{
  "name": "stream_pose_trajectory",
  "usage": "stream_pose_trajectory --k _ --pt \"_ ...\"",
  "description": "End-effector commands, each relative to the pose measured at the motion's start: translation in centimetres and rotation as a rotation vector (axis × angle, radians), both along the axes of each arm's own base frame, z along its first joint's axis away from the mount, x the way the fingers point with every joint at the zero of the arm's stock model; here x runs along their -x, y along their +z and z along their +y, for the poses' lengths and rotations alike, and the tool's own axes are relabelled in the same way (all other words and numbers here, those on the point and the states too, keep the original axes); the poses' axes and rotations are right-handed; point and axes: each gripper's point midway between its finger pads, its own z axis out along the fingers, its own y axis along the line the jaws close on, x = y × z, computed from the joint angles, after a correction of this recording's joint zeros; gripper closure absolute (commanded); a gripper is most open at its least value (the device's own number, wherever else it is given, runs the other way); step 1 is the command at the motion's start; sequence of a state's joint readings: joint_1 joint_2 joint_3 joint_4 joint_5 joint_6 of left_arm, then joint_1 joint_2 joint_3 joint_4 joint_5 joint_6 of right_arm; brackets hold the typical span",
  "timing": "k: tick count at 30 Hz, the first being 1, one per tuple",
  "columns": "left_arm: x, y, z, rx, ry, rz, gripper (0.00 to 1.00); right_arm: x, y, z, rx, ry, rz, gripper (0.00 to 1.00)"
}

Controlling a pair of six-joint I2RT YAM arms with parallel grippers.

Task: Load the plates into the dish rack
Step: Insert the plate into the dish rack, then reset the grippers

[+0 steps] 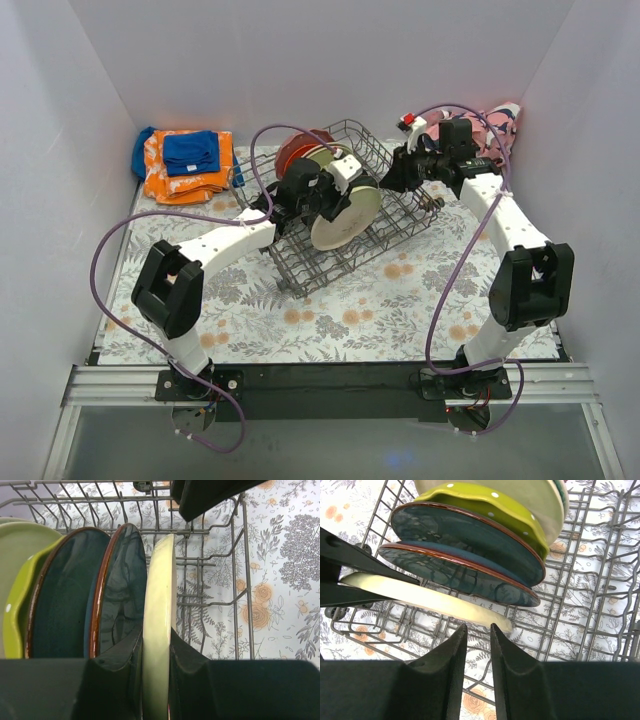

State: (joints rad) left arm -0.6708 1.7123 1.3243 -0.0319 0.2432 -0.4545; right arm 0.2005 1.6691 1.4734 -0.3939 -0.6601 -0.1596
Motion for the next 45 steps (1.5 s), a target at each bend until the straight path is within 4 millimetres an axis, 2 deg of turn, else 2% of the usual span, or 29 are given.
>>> stream_pose_trajectory --k 1,8,11,12,17,29,33,36,39,41,42,44,45 --pt "-1.0 6.0 -1.2 0.111 -0.010 -0.143 1.00 0.4 2.3 -0.6 -0.018 -0.003 -0.063 0.68" --pt "-0.7 4.6 -1.6 0.099 -0.024 -0.115 1.00 0.7 2.3 -1.0 -0.018 -0.008 -0.065 0.62" --pt "-0.7 4.8 -1.6 0.106 -0.020 -0.111 0.90 0.7 2.4 -1.3 -0.016 -0.010 -0.070 0.60" --pt "-0.7 4.8 -1.5 0.105 -0.014 -0.110 0.81 0.8 2.4 -1.3 -0.016 -0.012 -0.071 0.60" --pt "-0.9 5.6 -1.1 0.108 0.013 -0.119 0.66 0.9 2.6 -1.7 -0.016 -0.017 -0.078 0.59" --pt "-0.6 8.5 -0.6 0.143 0.033 -0.154 0.58 1.3 3.1 -2.2 -0.017 -0.023 -0.095 0.58" --pt "-0.3 10.8 -0.1 0.181 0.053 -0.171 0.55 1.5 3.7 -2.7 0.008 -0.022 -0.130 0.51" --pt "0.7 13.9 1.0 0.226 0.069 -0.207 0.50 1.9 4.1 -3.7 0.042 -0.039 -0.158 0.45" --pt "1.7 15.7 1.9 0.255 0.078 -0.227 0.46 2.6 4.3 -4.4 0.065 -0.039 -0.179 0.41" --pt "2.2 16.2 2.4 0.267 0.089 -0.213 0.46 3.2 4.4 -4.7 0.081 -0.035 -0.193 0.40" --pt "2.6 17.5 3.0 0.292 0.107 -0.227 0.44 3.3 4.2 -5.0 0.094 -0.046 -0.195 0.38" --pt "3.4 16.3 4.2 0.274 0.139 -0.170 0.39 3.9 4.7 -5.7 0.122 -0.053 -0.224 0.32" --pt "4.5 17.1 5.2 0.308 0.164 -0.139 0.36 3.8 4.3 -6.6 0.150 -0.089 -0.224 0.25"
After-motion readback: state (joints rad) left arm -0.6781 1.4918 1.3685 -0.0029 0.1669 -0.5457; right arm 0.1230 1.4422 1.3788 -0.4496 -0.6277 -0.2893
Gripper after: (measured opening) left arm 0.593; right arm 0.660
